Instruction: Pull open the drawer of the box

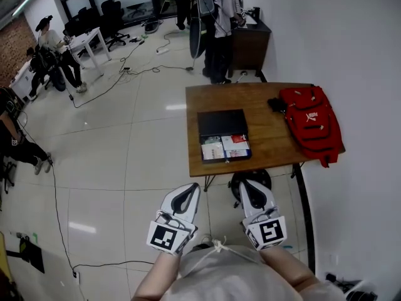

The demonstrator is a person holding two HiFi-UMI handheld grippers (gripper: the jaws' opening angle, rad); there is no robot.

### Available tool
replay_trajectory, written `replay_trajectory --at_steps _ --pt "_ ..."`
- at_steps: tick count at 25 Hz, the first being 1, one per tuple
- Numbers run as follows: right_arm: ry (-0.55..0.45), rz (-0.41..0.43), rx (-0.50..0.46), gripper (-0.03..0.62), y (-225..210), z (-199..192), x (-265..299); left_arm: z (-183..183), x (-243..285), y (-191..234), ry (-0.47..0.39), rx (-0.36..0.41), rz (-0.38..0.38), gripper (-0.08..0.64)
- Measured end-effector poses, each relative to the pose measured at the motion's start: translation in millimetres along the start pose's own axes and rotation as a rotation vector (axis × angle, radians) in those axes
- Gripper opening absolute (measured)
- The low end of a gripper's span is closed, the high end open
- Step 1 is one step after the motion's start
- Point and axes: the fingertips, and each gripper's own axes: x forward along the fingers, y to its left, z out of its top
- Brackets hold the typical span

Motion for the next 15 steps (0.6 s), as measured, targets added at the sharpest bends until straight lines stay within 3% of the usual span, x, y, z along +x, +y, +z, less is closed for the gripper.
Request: replay_trajectory --at_steps 9,15 --pt "0.02 0.054 0.035 0.008 -12 -7 -12 -1 6 -14 0.001 -0.01 0.028 0.003" --pt "0.009 0.065 -0.006 0.008 -16 -2 -15 -2 10 -21 -0.002 -0.013 0.026 0.003"
